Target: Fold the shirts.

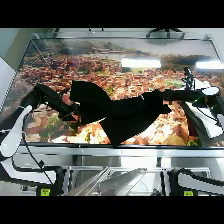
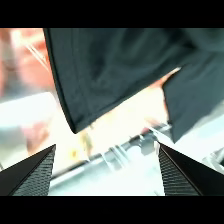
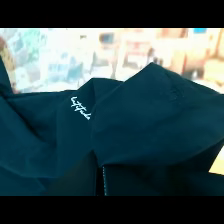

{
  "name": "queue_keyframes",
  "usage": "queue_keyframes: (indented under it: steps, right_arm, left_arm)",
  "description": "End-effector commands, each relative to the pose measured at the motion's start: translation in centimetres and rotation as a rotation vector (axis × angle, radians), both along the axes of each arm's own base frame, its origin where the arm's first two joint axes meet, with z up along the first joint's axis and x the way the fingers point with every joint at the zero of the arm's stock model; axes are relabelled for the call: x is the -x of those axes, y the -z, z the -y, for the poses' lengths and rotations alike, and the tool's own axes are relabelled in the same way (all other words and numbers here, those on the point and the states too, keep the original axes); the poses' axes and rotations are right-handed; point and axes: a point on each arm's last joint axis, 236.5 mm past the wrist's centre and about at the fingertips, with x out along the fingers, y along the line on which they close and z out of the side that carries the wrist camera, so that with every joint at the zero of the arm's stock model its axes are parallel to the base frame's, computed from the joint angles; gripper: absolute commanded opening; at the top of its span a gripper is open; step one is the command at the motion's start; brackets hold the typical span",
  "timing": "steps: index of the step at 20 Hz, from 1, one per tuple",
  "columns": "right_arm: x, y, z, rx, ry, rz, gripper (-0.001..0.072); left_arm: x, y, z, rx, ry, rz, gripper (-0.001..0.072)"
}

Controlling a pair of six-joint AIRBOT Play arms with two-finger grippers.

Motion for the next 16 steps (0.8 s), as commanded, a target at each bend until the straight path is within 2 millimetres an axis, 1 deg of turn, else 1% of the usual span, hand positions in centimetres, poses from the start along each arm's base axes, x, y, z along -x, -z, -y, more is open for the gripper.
queue_keyframes:
  steps: [1,3,4,5,7,8,9,11,13,14,15,16]
  right_arm:
    - [0.4,-0.1,-0.3,-0.008,-0.017,-0.008,0.0018]
    - [0.6,-0.1,-0.5,-0.014,-0.028,-0.016,0.0019]
    - [0.7,-0.1,-0.5,-0.015,-0.031,-0.017,0.0018]
    - [0.8,-0.1,-0.6,-0.017,-0.034,-0.02,0.0018]
    - [0.9,-0.1,-0.6,-0.018,-0.037,-0.022,0.0019]
    - [0.9,-0.1,-0.6,-0.019,-0.037,-0.022,0.0018]
    - [1.0,-0.1,-0.7,-0.02,-0.04,-0.023,0.0018]
    - [1.3,-0.3,-0.8,-0.027,-0.051,-0.029,0.0018]
    - [1.7,-1.3,-0.8,-0.035,-0.058,-0.018,0.0018]
    - [1.8,-2.5,-0.5,-0.045,-0.054,0.0,0.0018]
    - [2.1,-4.3,-0.4,-0.064,-0.049,0.032,0.0018]
    - [2.5,-6.9,-0.3,-0.085,-0.051,0.078,0.0018]
  left_arm:
    - [0.7,3.2,1.6,-0.042,-0.002,0.058,0.0704]
    - [-0.9,3.5,3.3,0.002,-0.024,0.115,0.0703]
    - [-1.8,3.4,4.1,0.029,-0.026,0.136,0.0643]
    - [-2.4,3.3,4.3,0.034,-0.018,0.144,0.0475]
    - [-2.8,3.0,4.9,0.044,0.01,0.149,0.0191]
    - [-3.0,2.8,5.2,0.047,0.031,0.161,0.0015]
    - [-3.2,2.6,5.3,0.046,0.039,0.175,0.0013]
    - [-3.6,1.4,5.6,0.061,0.062,0.186,0.0012]
    - [-4.0,-1.1,5.4,0.075,0.084,0.227,0.0011]
    - [-4.4,-3.1,5.2,0.08,0.088,0.27,0.0011]
    - [-4.8,-5.3,5.1,0.089,0.089,0.321,0.0011]
    - [-5.0,-8.4,5.1,0.101,0.101,0.389,0.0011]
